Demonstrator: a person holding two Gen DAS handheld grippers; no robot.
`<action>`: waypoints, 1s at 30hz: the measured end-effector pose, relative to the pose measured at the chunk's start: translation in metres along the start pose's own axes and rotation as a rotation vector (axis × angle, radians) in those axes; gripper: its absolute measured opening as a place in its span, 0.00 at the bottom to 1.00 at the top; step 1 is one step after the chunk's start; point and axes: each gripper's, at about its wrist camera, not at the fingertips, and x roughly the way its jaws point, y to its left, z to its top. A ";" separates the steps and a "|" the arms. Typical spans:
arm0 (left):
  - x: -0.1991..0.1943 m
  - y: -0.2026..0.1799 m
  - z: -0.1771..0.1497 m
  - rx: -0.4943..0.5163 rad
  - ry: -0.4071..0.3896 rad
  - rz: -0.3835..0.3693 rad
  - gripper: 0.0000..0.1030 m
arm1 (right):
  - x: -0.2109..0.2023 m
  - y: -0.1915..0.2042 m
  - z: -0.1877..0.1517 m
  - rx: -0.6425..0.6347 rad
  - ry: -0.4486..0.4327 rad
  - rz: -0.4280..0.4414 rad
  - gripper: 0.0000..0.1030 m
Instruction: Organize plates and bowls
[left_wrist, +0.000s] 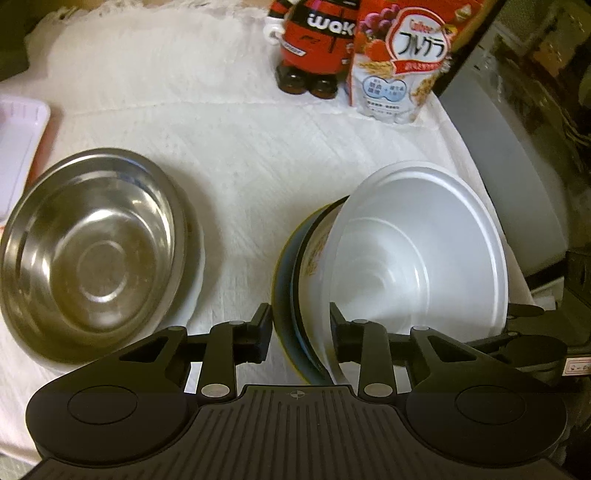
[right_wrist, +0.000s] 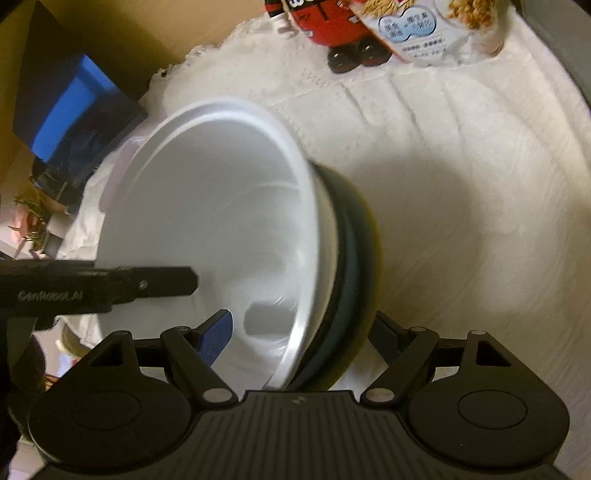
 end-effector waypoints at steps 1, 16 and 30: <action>0.000 0.000 -0.001 0.006 -0.001 -0.001 0.33 | 0.000 0.001 -0.001 -0.003 -0.013 0.002 0.79; 0.002 0.017 0.012 0.024 0.057 -0.140 0.44 | -0.007 -0.003 0.005 0.157 -0.094 -0.109 0.77; 0.011 0.014 0.025 0.059 0.086 -0.110 0.46 | -0.010 -0.009 0.006 0.178 -0.046 -0.169 0.59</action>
